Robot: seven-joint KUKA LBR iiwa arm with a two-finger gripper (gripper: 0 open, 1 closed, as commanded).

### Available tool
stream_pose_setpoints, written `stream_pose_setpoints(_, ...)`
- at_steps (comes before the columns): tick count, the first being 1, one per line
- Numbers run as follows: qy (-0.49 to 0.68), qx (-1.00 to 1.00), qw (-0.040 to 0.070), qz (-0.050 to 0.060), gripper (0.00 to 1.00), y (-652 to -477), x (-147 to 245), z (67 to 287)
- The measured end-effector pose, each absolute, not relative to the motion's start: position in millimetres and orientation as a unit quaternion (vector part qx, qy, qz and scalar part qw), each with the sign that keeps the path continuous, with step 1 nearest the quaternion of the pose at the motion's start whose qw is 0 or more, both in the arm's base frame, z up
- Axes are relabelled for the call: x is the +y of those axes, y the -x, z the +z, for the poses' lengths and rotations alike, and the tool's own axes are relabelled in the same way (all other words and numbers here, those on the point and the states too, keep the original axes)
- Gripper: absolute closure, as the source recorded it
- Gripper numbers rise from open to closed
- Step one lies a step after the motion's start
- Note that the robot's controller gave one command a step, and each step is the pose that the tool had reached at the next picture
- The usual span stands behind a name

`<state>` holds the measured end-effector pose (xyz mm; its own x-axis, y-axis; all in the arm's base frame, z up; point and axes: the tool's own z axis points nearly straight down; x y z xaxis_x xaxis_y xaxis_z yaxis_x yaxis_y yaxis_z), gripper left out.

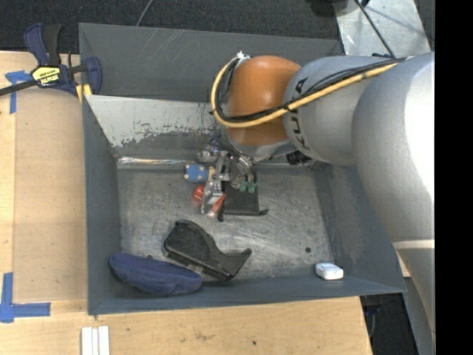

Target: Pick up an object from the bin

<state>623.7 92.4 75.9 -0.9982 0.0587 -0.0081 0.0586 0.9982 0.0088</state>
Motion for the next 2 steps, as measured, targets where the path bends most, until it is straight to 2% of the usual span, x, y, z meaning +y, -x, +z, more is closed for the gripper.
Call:
stream_pose_setpoints(1, -0.028, 1.000, 0.011, 0.004, 1.00, -625.5, 94, 78)
stream_pose_setpoints(2, 0.023, 1.000, 0.006, 0.000, 1.00, -595.5, 74, 217)
